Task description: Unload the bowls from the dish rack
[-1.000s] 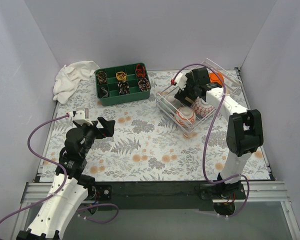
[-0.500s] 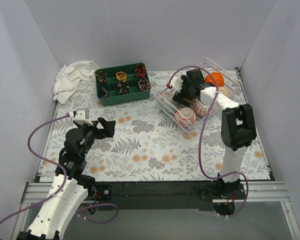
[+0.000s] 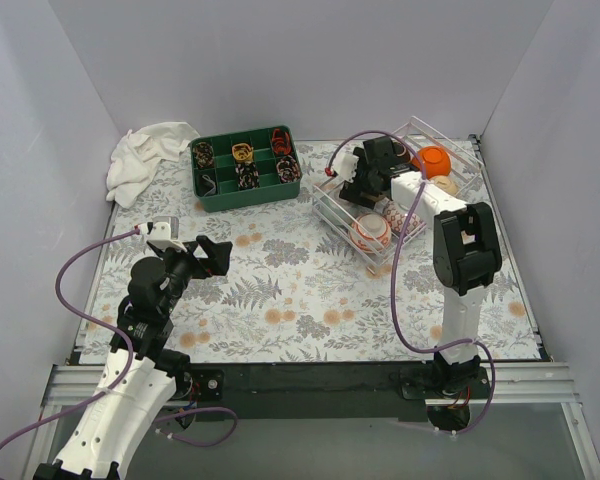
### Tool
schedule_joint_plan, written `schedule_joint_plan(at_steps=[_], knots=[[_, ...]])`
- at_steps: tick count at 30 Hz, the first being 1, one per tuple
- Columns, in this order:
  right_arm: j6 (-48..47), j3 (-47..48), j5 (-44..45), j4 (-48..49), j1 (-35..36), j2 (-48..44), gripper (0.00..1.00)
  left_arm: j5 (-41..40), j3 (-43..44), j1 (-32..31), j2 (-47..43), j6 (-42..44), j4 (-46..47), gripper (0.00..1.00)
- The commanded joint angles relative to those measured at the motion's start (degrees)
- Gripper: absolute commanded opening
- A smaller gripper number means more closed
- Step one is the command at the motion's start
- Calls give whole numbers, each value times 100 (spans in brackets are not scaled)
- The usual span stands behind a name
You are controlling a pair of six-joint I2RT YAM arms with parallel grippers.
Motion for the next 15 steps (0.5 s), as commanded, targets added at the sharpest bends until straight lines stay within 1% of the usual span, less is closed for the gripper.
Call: schedule_joint_plan(at_steps=[1,4,7,10,11,13,14,15], knots=[[105,-106,91,-662,5,567,99,66,-11,-16,-28,107,-28,98],[219,-97,135,-654,23,489,99,66,-2,-16,-20,107,-20,98],[333,-79,310,-610,67,375,96,66,-11,-25,-28,116,-20,98],[500,-141,530,-320,58,173,87,66,-2,-16,-28,116,-28,98],[544,-184,627,-93,67,42,81,66,-2,-16,-28,116,-29,98],[649,-351,698,171,67,-169,75,66,-2,-16,-37,116,-29,98],[685,-439,767,329,58,-240,70,66,-2,-16,-46,124,-20,98],[720,-509,803,627,67,-311,69,66,-2,-16,-46,116,-28,98]])
